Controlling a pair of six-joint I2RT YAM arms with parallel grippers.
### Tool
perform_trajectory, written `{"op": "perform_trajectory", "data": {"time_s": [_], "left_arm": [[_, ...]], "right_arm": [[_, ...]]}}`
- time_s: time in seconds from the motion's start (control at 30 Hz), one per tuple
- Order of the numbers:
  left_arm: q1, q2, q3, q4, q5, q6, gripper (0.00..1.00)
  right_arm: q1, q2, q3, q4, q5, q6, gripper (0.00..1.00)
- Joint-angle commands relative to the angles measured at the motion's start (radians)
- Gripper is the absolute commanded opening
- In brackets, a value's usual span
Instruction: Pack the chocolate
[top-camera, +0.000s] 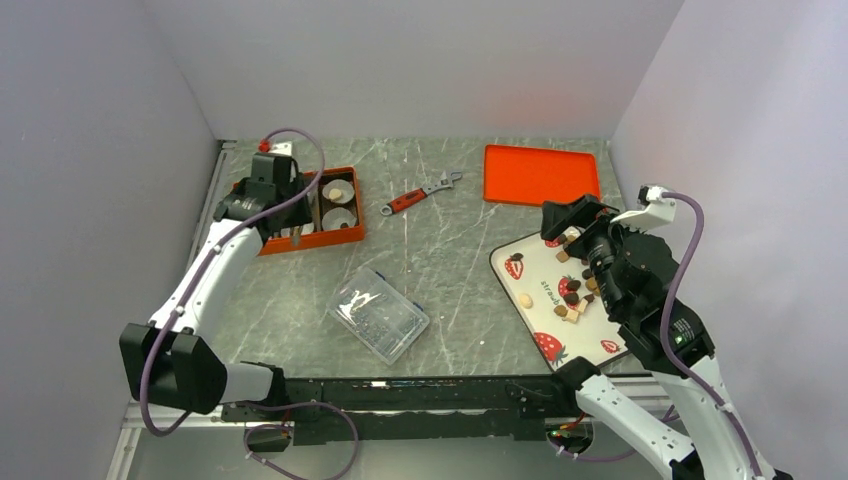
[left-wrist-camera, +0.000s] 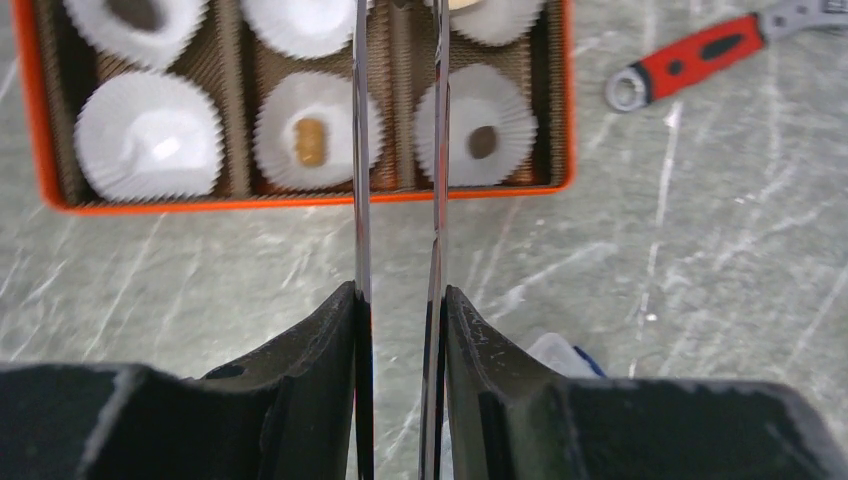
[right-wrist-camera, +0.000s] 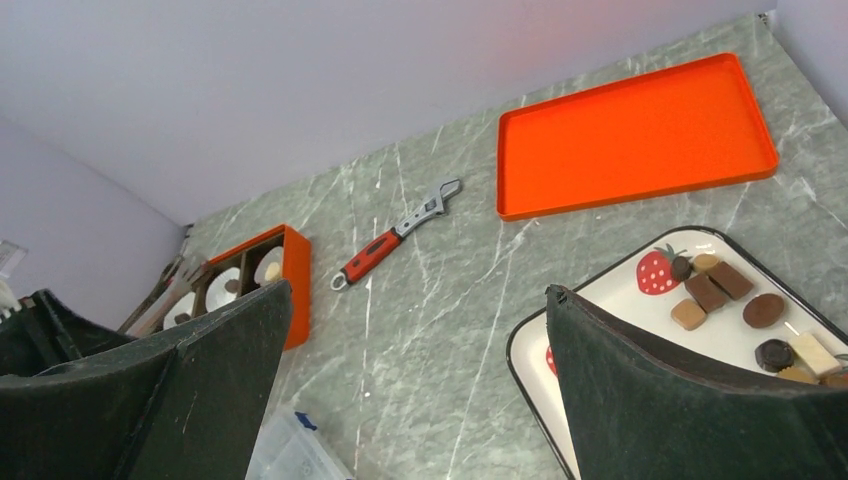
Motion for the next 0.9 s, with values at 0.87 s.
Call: {"op": "perform_trajectory", "data": {"time_s": [0.87], "left_arm": [[0.326,-0.086,-0.154,-0.088,-0.052,-0.044,0.35]], "right_arm": [[-0.002,0.014,-0.03,0.072,-0.04,-0.024,1.0]]}}
